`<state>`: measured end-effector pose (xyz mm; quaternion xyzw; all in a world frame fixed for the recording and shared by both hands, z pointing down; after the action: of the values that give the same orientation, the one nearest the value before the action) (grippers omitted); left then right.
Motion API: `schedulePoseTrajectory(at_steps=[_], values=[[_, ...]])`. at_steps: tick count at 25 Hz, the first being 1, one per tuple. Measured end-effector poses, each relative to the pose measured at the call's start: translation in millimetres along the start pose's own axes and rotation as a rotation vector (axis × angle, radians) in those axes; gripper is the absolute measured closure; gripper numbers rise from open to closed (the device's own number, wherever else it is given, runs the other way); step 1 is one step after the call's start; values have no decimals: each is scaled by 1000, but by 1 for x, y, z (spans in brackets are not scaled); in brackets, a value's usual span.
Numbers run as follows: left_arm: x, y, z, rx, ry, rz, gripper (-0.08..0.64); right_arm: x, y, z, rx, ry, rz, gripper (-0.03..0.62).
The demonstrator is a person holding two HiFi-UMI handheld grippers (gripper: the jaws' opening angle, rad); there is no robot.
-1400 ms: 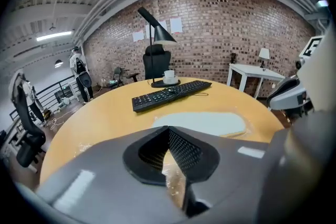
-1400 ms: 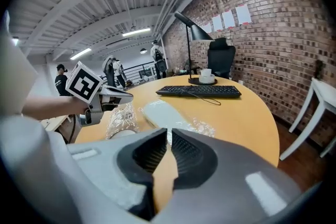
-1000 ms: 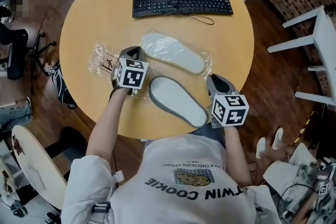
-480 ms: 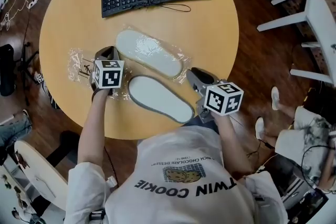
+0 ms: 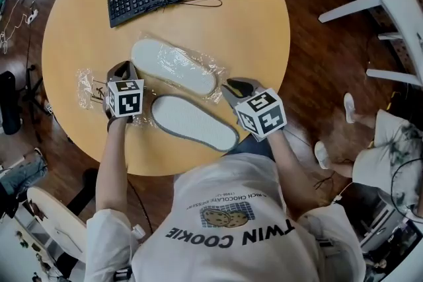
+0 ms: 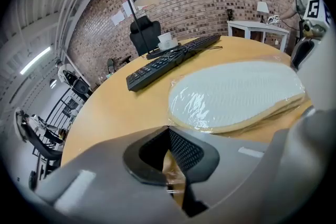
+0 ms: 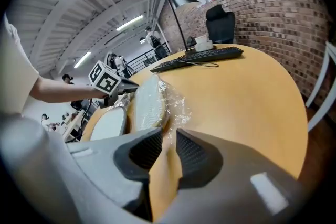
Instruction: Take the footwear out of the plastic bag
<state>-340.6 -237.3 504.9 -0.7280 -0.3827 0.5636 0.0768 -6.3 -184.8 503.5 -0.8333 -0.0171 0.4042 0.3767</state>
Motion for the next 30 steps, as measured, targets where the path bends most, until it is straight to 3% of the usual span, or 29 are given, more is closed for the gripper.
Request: schedulePoseTrajectory(at_steps=[5,9,15,21,25,30], values=[[0,0,-1,1,1,4,558,-7,4,1,28,65,-1,520],[-1,1,0,1,3,0,558,-6,7,6,-39,156,-45,520],[-2,-2,1,5,6,-6,558,-11,5,11,-137,227,-55,520],[-1,-2,0,4,9,-11,558,5,-3,3,-124,112,-35,520],[0,-2,1,4,9,-15,558,13,-4,13,-143,144,-62,520],[1,-1,0,4,11,-16,558,6,-10,18,-57,100,-15,520]])
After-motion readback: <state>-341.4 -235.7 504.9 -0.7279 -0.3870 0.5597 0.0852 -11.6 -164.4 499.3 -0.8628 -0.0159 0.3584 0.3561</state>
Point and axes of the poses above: the fingertips, and each gripper's own axes: x backward along the fingers, z to its left, y out of its top, the point moved 8 cm from there along x, backward along the fingers, and after that the axes turned 3 degrees about -z, right-handed, at the moved point
